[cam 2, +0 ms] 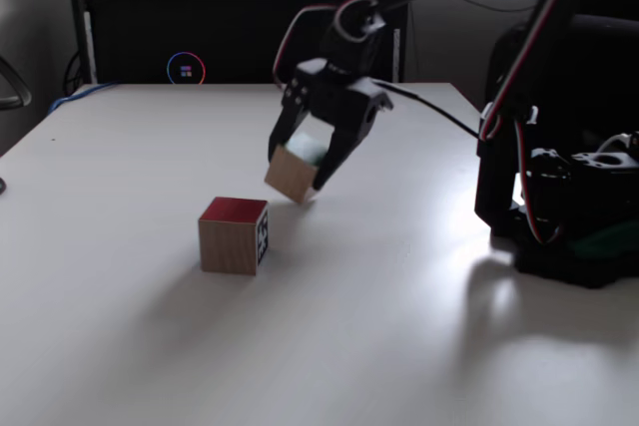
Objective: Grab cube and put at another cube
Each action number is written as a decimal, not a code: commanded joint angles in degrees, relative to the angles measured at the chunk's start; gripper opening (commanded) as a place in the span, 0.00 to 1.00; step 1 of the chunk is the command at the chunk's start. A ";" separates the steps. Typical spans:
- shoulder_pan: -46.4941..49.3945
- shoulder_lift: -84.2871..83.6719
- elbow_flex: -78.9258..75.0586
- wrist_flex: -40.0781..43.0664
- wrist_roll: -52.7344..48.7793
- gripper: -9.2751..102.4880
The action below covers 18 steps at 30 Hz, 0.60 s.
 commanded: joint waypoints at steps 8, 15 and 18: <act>-4.48 23.38 1.05 7.91 2.99 0.20; -13.36 30.76 -6.94 20.57 6.68 0.20; -17.40 30.41 -11.07 23.29 8.09 0.19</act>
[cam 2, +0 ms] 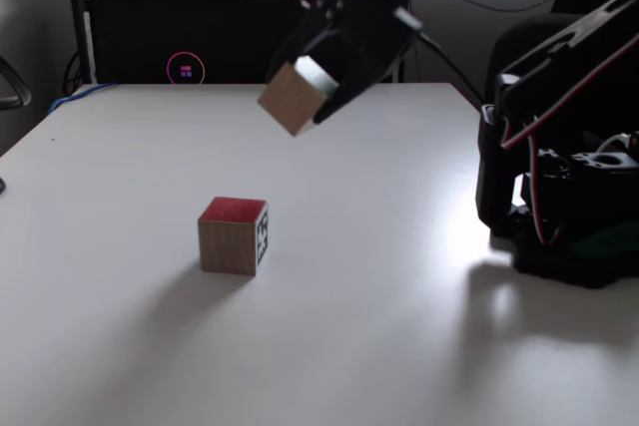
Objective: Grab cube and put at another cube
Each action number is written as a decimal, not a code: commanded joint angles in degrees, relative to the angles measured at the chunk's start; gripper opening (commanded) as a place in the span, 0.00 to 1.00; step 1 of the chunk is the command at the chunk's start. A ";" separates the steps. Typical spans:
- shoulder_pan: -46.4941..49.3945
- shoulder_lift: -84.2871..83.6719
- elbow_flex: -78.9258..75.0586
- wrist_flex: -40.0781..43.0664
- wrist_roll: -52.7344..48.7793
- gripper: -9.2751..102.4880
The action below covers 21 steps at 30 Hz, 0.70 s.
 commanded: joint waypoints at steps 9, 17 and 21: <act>-11.43 -13.89 -15.82 5.71 5.45 0.20; -13.80 -27.86 -23.47 5.71 8.44 0.20; -14.94 -30.32 -24.79 5.71 9.05 0.20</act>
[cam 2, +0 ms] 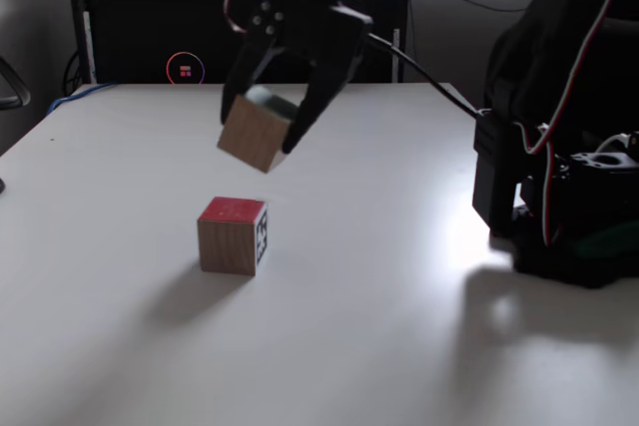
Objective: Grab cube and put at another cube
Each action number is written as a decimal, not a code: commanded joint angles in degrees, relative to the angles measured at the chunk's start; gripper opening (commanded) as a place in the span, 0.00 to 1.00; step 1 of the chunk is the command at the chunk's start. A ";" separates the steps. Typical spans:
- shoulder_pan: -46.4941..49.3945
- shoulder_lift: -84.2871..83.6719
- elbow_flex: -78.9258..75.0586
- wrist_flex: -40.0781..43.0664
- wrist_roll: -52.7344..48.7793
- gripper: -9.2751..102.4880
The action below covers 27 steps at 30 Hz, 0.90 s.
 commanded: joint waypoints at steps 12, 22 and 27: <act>-1.49 -6.68 -7.73 0.18 1.14 0.20; -1.67 -9.93 -9.58 -0.26 1.32 0.21; -2.29 -10.55 -10.11 -0.26 1.67 0.21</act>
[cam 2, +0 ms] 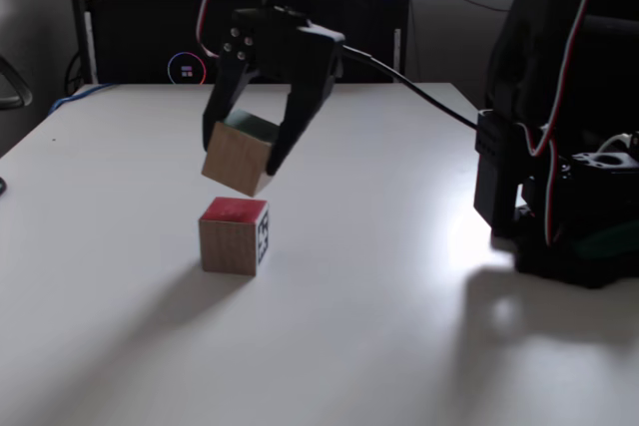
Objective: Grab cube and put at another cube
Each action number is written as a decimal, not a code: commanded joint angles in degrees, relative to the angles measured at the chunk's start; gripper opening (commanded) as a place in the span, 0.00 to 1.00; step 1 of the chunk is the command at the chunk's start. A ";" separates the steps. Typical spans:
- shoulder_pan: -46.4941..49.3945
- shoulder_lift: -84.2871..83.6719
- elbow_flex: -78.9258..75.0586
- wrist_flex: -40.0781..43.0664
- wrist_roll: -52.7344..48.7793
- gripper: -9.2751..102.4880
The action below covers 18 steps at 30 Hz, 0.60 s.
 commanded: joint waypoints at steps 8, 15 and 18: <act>-1.58 -2.55 -4.39 -0.35 1.41 0.21; -1.49 -4.13 -5.62 -0.44 1.76 0.24; -1.49 -4.39 -5.71 -0.44 1.76 0.25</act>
